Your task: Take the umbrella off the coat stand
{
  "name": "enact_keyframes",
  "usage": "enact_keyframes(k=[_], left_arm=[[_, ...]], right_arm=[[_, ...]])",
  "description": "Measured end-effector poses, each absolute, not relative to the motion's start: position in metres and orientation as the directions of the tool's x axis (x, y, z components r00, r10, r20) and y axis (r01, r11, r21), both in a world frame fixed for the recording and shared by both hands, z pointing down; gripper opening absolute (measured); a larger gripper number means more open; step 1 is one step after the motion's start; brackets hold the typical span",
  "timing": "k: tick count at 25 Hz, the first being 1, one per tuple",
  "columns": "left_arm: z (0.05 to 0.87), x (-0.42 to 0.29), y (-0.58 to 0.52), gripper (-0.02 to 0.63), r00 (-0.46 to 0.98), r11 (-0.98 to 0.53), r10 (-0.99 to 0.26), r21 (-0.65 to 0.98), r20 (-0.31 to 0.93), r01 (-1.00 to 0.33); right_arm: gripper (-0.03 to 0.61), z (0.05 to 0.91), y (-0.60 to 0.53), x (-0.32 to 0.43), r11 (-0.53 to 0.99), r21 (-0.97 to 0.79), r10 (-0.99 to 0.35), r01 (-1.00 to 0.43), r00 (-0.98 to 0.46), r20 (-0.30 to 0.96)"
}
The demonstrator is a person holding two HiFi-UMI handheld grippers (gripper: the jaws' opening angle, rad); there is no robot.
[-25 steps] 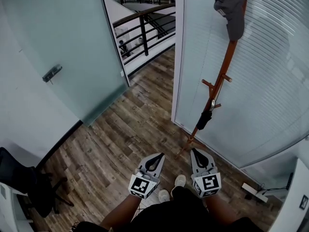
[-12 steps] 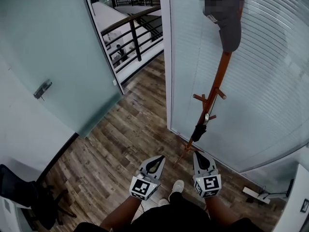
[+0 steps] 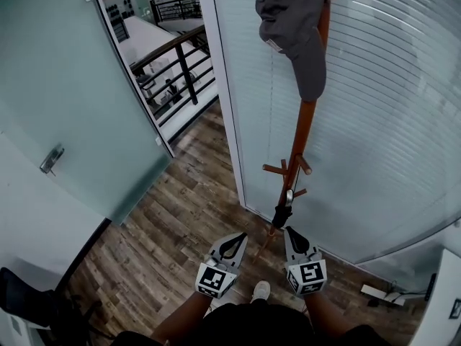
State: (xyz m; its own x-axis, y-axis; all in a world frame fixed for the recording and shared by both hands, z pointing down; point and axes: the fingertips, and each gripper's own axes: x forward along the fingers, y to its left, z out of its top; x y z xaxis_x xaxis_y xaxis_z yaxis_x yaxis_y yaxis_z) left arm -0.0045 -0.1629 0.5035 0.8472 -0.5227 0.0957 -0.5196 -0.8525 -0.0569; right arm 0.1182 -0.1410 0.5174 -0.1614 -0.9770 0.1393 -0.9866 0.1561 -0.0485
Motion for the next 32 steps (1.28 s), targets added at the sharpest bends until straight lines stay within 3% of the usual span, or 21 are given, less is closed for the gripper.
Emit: enact_keyframes(k=[9, 20, 32], left_arm=[[0.504, 0.04, -0.177, 0.014, 0.875, -0.882, -0.472, -0.065, 0.105, -0.467], [0.538, 0.035, -0.213, 0.014, 0.898, -0.909, -0.408, 0.021, 0.165, -0.416], [0.553, 0.036, -0.232, 0.014, 0.926, -0.94, -0.335, 0.002, 0.176, -0.34]], right_arm=[[0.006, 0.529, -0.153, 0.138, 0.145, -0.046, -0.978, -0.988, -0.15, 0.142], [0.006, 0.556, -0.17, 0.144, 0.032, -0.07, -0.976, -0.997, -0.046, 0.214], [0.006, 0.607, -0.182, 0.135, -0.058, -0.039, -0.957, -0.998, 0.045, 0.286]])
